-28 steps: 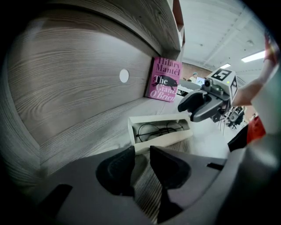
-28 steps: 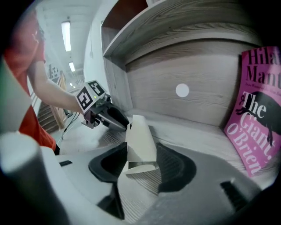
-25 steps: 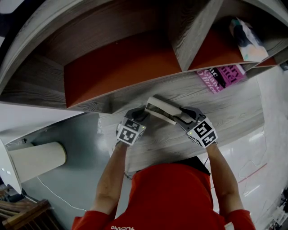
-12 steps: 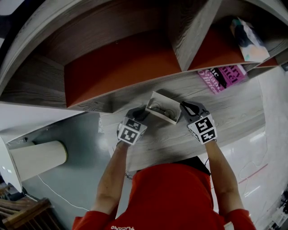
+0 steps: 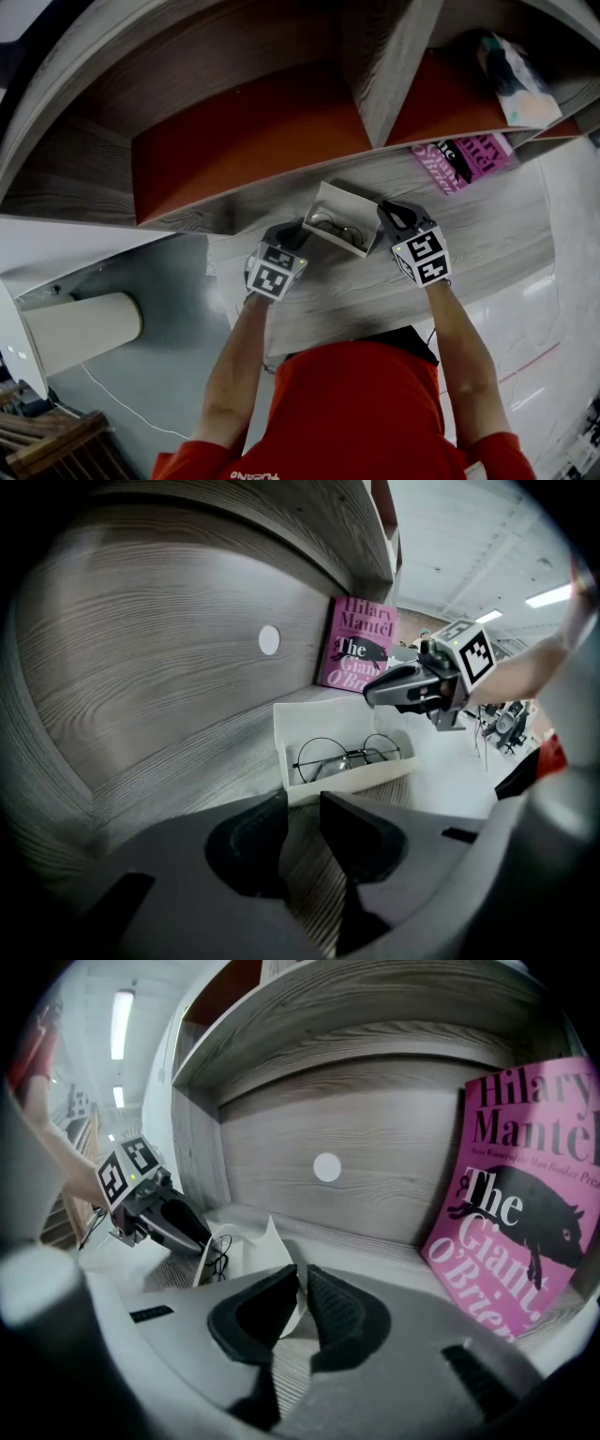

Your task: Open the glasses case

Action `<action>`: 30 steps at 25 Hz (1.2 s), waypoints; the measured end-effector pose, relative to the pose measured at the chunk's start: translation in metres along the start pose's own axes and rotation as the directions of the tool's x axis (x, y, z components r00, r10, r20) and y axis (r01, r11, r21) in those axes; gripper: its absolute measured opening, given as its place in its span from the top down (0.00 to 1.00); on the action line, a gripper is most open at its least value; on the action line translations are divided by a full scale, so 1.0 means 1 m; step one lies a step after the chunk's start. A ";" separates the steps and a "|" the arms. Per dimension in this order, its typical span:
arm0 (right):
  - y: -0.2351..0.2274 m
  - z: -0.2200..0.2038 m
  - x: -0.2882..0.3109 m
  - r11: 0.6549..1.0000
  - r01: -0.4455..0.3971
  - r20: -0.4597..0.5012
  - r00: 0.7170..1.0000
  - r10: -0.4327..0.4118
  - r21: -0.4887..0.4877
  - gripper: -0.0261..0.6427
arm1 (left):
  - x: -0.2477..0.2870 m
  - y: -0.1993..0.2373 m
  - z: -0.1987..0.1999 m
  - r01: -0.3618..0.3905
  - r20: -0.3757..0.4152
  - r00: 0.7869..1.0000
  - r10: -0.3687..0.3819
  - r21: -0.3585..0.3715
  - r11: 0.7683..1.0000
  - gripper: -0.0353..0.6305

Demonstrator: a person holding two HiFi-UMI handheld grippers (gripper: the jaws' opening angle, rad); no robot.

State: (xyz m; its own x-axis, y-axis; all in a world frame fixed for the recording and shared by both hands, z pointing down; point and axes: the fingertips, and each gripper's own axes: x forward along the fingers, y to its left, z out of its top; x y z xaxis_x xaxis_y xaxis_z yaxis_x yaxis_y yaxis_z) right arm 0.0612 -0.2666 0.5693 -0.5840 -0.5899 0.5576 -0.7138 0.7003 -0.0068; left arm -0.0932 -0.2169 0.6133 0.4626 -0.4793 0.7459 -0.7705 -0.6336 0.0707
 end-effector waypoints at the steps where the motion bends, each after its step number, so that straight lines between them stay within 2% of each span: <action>1: 0.000 0.000 0.000 1.000 0.000 0.002 1.000 0.000 -0.001 0.90 | 0.000 0.000 0.000 -0.001 0.000 1.000 0.001 0.000 1.000 0.79; 10: 0.010 0.006 -0.005 0.999 -0.034 0.017 0.999 0.034 -0.027 0.89 | -0.002 0.002 0.001 -0.018 0.003 1.000 0.018 -0.002 1.000 0.79; 19: 0.017 0.025 -0.016 0.998 -0.038 0.079 0.996 0.042 -0.049 0.90 | -0.016 0.007 0.008 -0.053 0.039 0.998 0.053 0.004 0.999 0.81; 25: 0.015 0.048 -0.030 0.999 -0.011 0.145 0.989 0.017 -0.045 0.93 | -0.039 0.008 0.034 -0.097 0.151 0.984 0.096 -0.001 0.995 0.84; 30: 0.024 0.081 -0.048 0.998 0.002 0.237 0.971 0.014 -0.066 0.95 | -0.071 0.003 0.071 -0.127 0.306 0.944 0.125 -0.013 0.992 0.88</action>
State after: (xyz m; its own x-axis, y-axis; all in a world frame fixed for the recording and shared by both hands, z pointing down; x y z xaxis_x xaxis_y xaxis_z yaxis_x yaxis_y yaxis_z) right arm 0.0405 -0.2539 0.4752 -0.6687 -0.6588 0.3446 -0.6881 0.7240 0.0489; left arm -0.0968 -0.2279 0.5135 0.4742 -0.7174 0.5104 -0.8287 -0.5594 -0.0163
